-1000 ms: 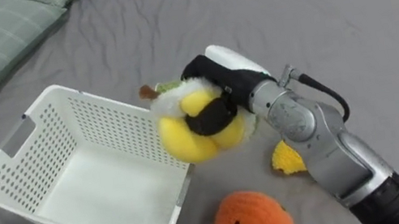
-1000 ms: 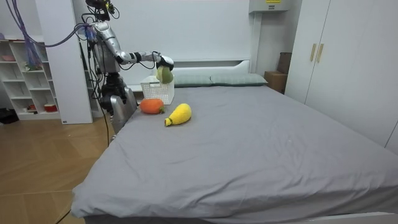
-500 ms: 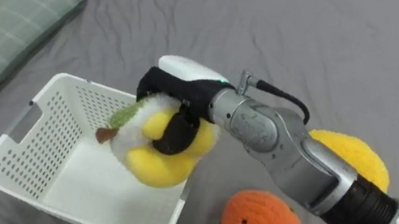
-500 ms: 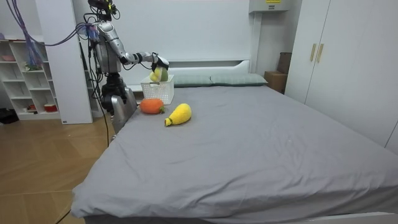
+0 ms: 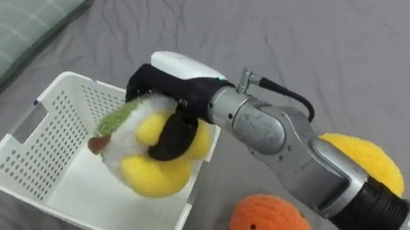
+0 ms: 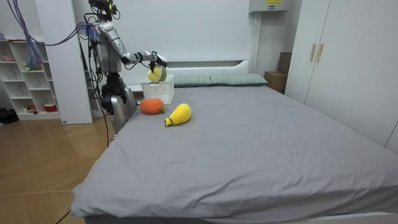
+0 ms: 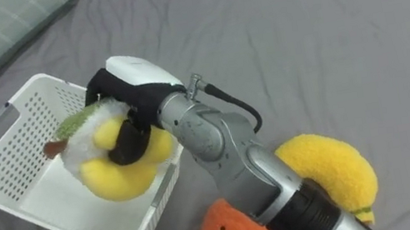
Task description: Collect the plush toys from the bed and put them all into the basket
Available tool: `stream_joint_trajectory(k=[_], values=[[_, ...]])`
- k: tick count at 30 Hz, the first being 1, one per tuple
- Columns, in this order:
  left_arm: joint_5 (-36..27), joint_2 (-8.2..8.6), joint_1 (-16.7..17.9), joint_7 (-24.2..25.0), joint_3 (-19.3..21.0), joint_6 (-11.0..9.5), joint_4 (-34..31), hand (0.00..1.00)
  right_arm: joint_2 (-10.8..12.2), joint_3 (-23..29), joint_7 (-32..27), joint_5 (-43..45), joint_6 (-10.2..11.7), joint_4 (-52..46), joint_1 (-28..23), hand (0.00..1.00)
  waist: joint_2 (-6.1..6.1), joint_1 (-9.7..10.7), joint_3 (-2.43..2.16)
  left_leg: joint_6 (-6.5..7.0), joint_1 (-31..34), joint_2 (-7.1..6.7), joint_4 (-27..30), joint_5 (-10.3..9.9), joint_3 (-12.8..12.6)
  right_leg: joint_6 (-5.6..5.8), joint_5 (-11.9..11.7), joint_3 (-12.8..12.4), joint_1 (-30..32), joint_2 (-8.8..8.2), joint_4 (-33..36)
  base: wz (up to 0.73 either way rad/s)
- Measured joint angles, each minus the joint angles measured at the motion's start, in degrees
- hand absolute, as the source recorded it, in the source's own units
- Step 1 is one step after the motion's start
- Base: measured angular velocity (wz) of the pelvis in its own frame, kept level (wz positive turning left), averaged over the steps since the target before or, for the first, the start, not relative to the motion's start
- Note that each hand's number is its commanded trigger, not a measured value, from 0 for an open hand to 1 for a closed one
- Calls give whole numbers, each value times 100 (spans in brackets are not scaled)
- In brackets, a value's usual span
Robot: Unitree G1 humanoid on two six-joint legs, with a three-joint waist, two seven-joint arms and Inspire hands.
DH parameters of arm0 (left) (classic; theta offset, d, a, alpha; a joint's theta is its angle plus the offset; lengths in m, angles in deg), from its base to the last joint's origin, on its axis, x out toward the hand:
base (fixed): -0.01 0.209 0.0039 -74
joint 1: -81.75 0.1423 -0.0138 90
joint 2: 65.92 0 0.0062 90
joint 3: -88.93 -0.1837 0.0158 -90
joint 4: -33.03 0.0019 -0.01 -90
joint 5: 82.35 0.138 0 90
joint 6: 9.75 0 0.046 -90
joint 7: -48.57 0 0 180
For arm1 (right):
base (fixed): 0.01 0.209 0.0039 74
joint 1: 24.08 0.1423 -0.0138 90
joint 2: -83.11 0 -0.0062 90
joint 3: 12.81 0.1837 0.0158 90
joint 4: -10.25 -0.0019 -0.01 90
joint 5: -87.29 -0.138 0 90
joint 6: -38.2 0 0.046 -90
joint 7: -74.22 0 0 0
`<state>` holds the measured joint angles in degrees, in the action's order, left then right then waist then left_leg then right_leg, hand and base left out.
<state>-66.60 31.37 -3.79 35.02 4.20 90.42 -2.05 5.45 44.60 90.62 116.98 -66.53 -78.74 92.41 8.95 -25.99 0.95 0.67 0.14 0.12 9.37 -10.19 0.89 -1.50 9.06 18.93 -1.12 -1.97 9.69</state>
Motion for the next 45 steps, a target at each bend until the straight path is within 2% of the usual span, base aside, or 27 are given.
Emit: stream_joint_trajectory(k=[5, 23, 31, 40, 45], values=[[1, 2, 7, 33, 1, -28, 2, 0, -8, 0, -2, -9, 27, 1, 1, 0, -13, -86, 10, 0, -40, 2, 3, 1, 2, 0, 0, 9, -49, -5, -3, 0], [-8, 3, 7, 23, -2, -57, 14, 0, -10, 1, -159, -114, 125, 1, 0, 0, 6, -74, 17, 0, -60, -1, 5, -1, 13, 0, 0, 18, -92, -6, 1, 0], [-11, 6, 15, 36, -4, -57, 22, 0, -34, 4, -197, -113, 171, 1, 0, 0, 3, 50, 19, 0, -62, -2, 3, -1, 15, 0, 0, 12, -103, -6, 1, 0], [-1, 28, 92, 20, -92, -57, 27, 0, -304, 19, -204, -310, 190, 2, -11, 0, -3, 219, 23, 0, -79, -2, 3, -1, 10, 0, -1, 5, -116, 3, -4, 0], [-46, 7, 119, -1, -99, -57, 52, 0, -525, 25, -259, -319, 217, 44, -239, 0, -4, 283, 24, 0, -98, -4, 19, -1, 11, 0, -1, 5, -133, 7, -7, 0]])
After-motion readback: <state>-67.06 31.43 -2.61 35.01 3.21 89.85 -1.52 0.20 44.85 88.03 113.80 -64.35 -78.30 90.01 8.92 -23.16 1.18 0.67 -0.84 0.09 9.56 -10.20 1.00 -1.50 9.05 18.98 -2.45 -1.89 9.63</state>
